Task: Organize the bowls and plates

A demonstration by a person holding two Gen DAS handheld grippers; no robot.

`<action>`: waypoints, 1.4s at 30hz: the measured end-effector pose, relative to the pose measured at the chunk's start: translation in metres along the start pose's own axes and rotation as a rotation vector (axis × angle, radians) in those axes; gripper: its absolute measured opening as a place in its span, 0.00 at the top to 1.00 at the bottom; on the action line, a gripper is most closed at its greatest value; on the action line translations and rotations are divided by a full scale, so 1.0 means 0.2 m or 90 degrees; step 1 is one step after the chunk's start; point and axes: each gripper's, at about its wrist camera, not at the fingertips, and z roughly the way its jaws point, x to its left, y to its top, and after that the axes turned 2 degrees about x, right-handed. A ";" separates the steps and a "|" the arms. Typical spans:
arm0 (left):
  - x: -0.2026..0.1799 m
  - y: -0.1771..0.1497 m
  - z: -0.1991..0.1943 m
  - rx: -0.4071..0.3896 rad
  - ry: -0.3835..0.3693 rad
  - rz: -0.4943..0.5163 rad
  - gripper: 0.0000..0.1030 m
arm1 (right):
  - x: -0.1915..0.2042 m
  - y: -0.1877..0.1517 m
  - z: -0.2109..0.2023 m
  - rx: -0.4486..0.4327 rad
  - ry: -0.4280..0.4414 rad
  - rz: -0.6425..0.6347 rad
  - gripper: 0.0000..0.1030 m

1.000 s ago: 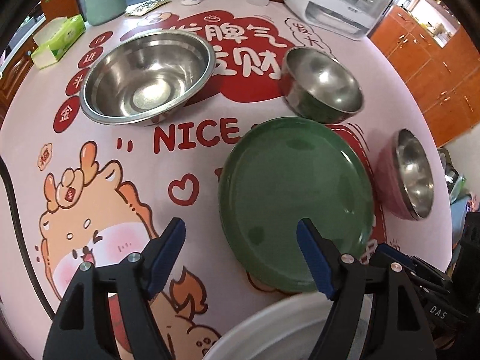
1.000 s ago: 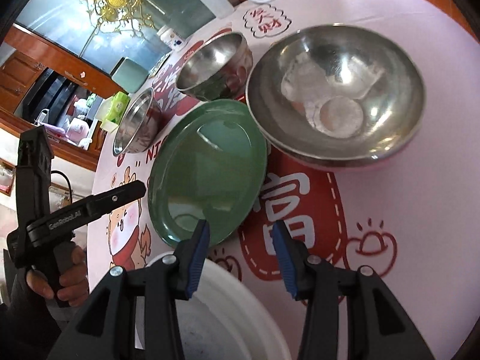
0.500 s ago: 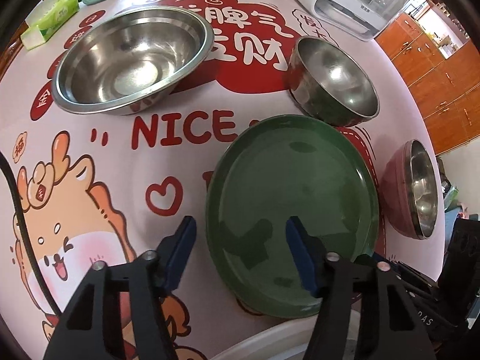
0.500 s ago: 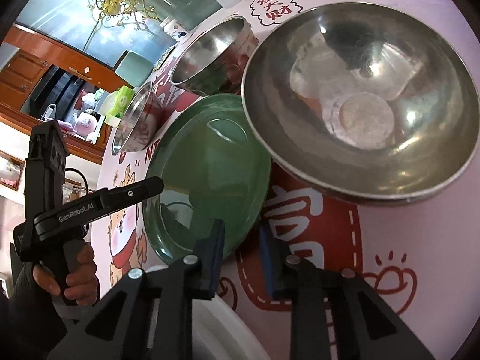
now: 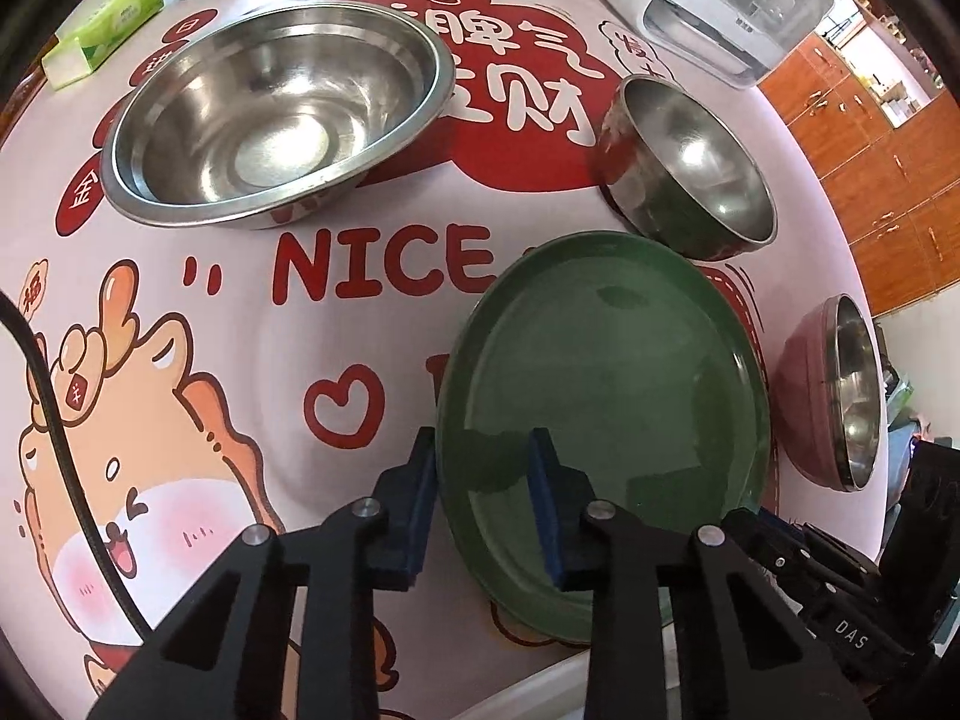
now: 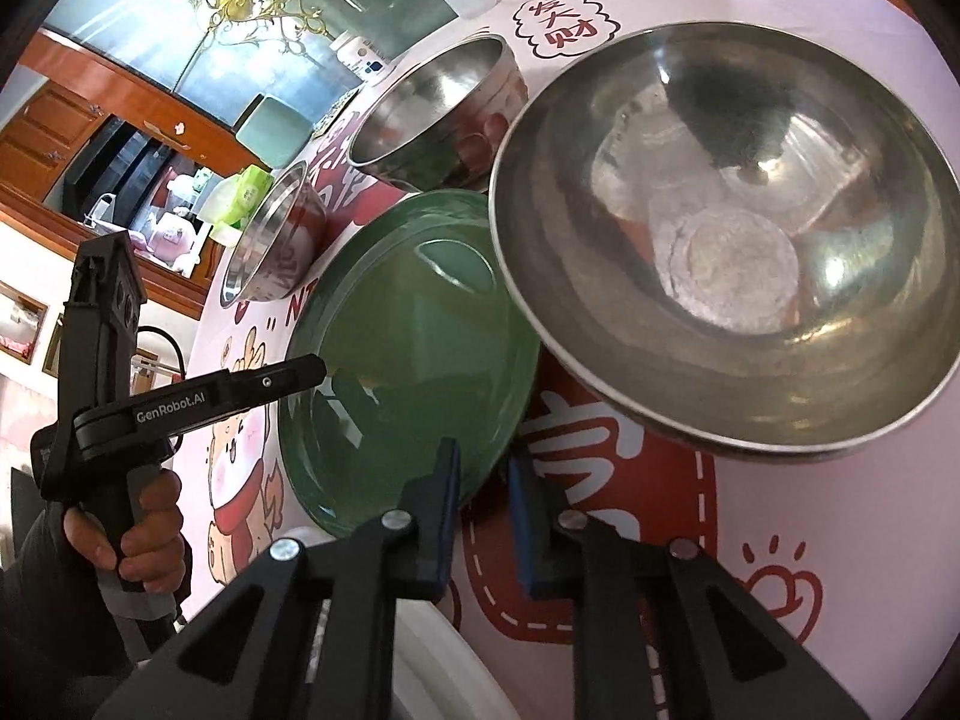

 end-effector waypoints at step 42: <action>-0.06 -0.51 -0.51 -0.106 0.014 -0.055 0.76 | 0.13 -0.12 -0.32 -0.017 0.074 -0.116 0.85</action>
